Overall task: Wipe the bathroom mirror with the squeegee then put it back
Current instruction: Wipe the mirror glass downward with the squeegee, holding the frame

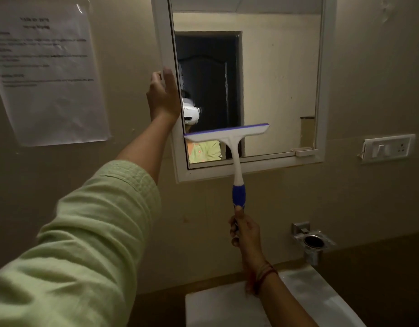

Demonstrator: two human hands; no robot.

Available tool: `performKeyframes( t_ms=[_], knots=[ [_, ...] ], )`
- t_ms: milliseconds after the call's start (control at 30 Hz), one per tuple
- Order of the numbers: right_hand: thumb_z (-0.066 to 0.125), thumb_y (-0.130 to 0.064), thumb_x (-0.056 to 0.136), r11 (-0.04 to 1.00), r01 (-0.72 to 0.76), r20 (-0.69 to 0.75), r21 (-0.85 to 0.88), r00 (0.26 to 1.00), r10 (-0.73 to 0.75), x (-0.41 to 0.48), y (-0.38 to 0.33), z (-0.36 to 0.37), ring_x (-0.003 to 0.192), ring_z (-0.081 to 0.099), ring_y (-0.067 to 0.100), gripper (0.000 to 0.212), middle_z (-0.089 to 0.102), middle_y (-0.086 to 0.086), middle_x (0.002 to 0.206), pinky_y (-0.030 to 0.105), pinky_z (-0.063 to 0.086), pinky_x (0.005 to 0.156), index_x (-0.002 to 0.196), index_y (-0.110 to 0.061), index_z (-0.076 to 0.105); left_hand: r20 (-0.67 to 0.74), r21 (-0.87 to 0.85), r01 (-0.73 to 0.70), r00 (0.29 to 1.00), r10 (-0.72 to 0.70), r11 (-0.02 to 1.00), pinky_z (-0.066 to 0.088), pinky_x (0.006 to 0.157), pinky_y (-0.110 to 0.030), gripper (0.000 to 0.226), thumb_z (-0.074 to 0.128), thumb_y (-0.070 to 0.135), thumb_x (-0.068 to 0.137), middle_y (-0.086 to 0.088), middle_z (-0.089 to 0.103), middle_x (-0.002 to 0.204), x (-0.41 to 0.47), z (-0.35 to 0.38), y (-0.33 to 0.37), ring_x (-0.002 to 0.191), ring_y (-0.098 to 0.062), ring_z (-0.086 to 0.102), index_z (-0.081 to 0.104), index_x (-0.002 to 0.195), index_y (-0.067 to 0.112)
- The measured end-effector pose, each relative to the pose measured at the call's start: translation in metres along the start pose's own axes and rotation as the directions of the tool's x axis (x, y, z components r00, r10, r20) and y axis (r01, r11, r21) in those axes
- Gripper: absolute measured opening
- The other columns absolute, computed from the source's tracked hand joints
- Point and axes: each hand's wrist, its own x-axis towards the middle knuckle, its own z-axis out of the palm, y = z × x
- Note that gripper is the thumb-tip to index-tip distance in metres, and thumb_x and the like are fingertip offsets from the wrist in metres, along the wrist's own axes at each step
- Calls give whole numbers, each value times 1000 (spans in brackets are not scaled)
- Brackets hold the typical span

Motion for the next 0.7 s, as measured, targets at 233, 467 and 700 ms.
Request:
performKeyframes(
  t_ms=[233, 467, 700],
  knots=[
    [52, -38, 89, 999, -11, -62, 48, 998, 14, -6, 21, -4, 39, 36, 3, 35, 42, -4, 50, 15, 31, 36, 64, -14, 56, 3, 3, -11, 1000, 11, 1000, 30, 66, -28, 47, 28, 41, 97, -16, 61, 94, 1, 2, -2, 85, -24, 54, 52, 101, 1],
    [48, -36, 92, 1000, 9, -12, -30, 1000, -9, 6, 9, -5, 45, 37, 7, 36, 44, -4, 52, 17, 31, 38, 64, -15, 54, -1, 8, -3, 1000, 3, 1000, 29, 67, -28, 47, 27, 42, 97, -16, 62, 97, 0, 1, -1, 88, -26, 55, 53, 102, 3],
    [45, -36, 93, 995, -92, -21, -24, 996, 91, -6, 34, -12, 43, 37, 8, 39, 43, -1, 52, 16, 30, 38, 64, -12, 52, -14, 42, -20, 1000, 21, 999, 25, 52, -23, 40, 28, 43, 97, -4, 52, 79, -2, 1, 1, 72, -15, 46, 47, 81, 12]
  ],
)
